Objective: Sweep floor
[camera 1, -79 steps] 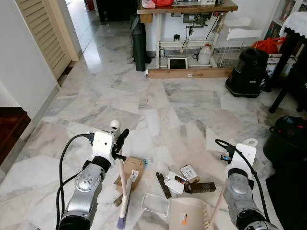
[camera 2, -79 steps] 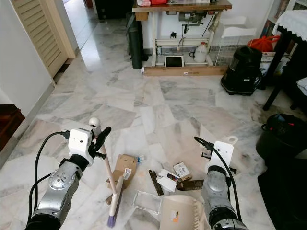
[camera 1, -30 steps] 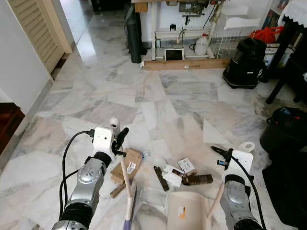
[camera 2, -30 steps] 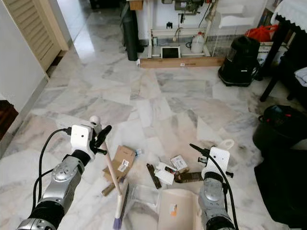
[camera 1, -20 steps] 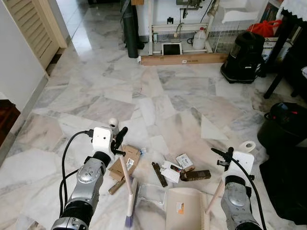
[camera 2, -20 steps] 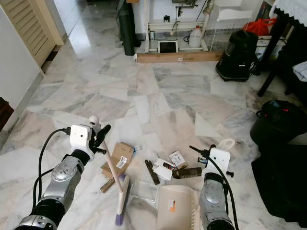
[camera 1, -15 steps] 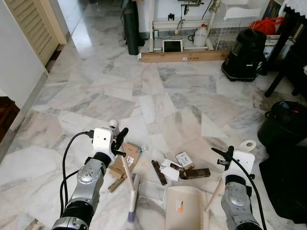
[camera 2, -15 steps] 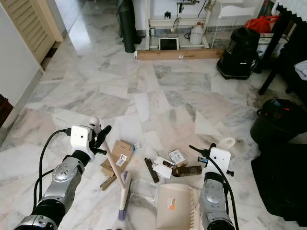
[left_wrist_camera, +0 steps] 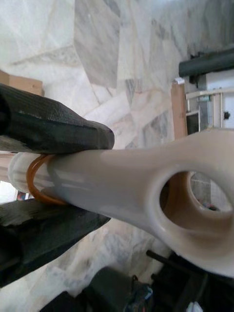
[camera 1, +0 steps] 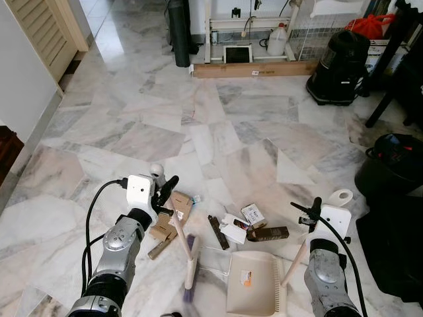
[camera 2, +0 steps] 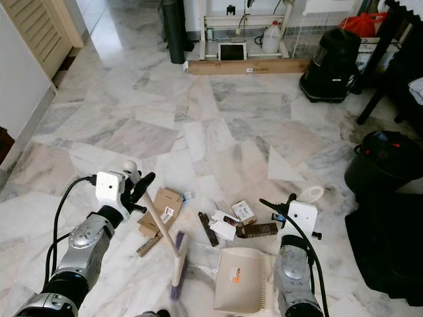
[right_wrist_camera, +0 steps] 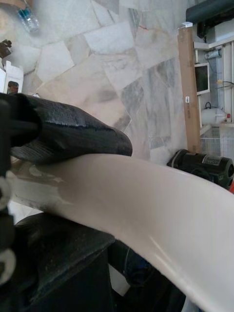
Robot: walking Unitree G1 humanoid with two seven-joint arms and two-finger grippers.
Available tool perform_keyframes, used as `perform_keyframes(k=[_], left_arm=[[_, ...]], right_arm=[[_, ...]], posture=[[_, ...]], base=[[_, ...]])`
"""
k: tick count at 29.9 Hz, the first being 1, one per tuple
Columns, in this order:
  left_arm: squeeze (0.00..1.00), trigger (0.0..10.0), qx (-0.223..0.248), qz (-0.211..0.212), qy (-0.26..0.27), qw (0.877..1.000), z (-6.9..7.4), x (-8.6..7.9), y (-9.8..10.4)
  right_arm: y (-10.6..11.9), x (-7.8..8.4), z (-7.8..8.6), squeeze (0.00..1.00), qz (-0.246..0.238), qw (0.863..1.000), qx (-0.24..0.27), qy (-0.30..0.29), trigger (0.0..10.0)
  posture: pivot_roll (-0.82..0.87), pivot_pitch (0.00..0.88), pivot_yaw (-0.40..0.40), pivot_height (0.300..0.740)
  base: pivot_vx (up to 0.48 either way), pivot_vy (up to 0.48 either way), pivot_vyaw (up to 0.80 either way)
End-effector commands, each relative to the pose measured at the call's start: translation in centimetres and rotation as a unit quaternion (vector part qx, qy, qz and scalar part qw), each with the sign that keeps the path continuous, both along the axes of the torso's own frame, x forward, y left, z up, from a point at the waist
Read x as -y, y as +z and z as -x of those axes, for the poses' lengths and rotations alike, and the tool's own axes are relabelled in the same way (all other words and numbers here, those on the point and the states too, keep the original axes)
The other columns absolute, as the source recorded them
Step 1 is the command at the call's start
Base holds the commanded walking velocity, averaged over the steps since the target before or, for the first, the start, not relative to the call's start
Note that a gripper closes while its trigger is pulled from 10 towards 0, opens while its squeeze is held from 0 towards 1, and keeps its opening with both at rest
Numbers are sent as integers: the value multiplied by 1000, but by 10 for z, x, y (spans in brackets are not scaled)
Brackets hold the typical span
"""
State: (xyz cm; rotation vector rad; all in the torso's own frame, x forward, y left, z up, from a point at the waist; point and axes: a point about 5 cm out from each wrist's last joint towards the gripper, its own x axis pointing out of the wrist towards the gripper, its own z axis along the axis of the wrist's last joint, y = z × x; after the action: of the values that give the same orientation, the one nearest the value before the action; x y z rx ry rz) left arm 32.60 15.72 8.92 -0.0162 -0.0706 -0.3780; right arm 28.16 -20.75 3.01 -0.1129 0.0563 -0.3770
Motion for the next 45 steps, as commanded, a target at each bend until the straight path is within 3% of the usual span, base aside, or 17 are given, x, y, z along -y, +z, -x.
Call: perform_keyframes(k=[1,15,20,26,32,45], left_arm=[[0,10000,-3,16,-15,1000,1,-1,2],[0,10000,20,23,-83,996,-5,14,25],[0,10000,24,43,-91,995,-7,18,32],[0,10000,8,104,-110,988,-7,25,39],[0,10000,0,118,-120,986,-5,25,40],[0,10000,109,87,-58,988,-4,25,83]], right_arm=[[-29,0,20,0,-7,996,-84,-6,10000],[-24,-7,10,0,-16,997,-80,-5,10000],[-22,-8,5,0,-19,997,-78,-5,10000],[-18,-14,-1,0,-26,997,-76,0,10000],[-17,-17,-5,0,-31,997,-77,3,10000],[-8,-15,-13,0,-36,998,-58,1,10000]], posture=[[44,185,38,740],[67,135,56,740],[76,122,58,740],[91,104,61,740],[100,94,64,740],[87,31,79,740]], base=[[0,0,0],[0,0,0],[0,0,0],[0,0,0],[0,0,0],[0,0,0]])
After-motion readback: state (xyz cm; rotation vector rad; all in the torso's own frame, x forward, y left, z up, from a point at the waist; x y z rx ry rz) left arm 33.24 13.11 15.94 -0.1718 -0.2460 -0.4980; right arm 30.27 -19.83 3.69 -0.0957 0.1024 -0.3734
